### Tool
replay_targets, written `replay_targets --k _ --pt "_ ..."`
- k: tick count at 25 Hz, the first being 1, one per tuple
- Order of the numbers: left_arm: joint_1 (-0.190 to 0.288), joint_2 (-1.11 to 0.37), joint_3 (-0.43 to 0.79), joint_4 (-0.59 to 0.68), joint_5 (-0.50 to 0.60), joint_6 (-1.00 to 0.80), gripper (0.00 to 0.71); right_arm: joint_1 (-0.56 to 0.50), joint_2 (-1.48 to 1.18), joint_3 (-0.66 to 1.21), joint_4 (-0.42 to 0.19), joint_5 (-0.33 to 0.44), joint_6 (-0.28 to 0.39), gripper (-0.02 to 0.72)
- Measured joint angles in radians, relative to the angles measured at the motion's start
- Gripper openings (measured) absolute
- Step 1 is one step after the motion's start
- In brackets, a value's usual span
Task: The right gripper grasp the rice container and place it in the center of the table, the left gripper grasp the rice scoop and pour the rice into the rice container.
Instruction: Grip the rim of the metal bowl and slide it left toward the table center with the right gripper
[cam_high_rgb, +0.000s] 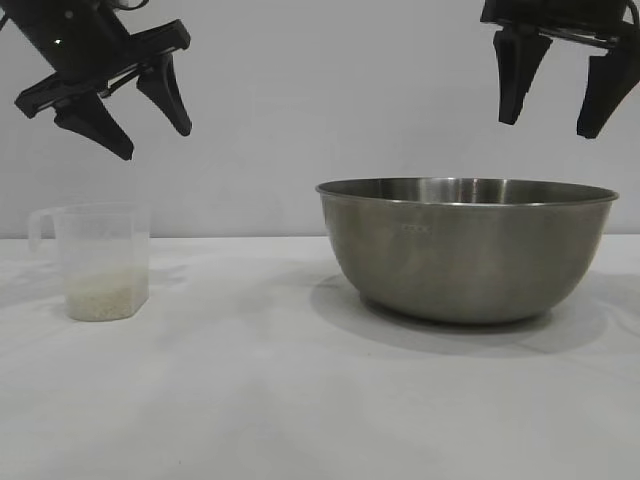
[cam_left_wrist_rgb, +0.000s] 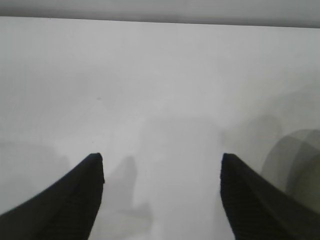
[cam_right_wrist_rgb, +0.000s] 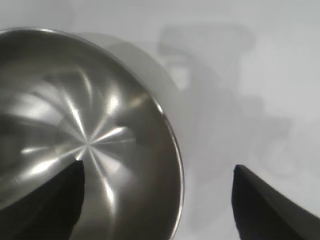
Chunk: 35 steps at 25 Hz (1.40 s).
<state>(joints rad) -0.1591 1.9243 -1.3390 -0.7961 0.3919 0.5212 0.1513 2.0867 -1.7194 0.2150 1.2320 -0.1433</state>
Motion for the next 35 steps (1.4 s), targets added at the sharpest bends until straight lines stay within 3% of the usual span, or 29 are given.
replay_targets --k 1,2,8,11,14,20,35 --pt "0.000 0.000 0.000 0.000 0.000 0.000 0.437 0.000 0.016 0.002 0.006 -0.002 0.000 0.527" --pt "0.000 0.000 0.000 0.000 0.000 0.000 0.437 0.000 0.034 0.002 0.013 -0.002 0.000 0.457" --pt "0.000 0.000 0.000 0.000 0.000 0.000 0.437 0.000 0.131 0.002 0.030 -0.009 -0.002 0.260" --pt "0.000 0.000 0.000 0.000 0.000 0.000 0.437 0.000 0.151 0.002 0.048 -0.014 -0.002 0.106" --pt "0.000 0.000 0.000 0.000 0.001 0.000 0.437 0.000 0.153 0.002 0.088 -0.016 -0.007 0.000" --pt "0.000 0.000 0.000 0.000 0.002 0.000 0.437 0.010 0.159 0.004 0.158 -0.023 -0.003 0.000" --pt "0.000 0.000 0.000 0.000 0.002 0.000 0.437 0.124 0.164 0.004 0.207 -0.023 -0.003 0.000"
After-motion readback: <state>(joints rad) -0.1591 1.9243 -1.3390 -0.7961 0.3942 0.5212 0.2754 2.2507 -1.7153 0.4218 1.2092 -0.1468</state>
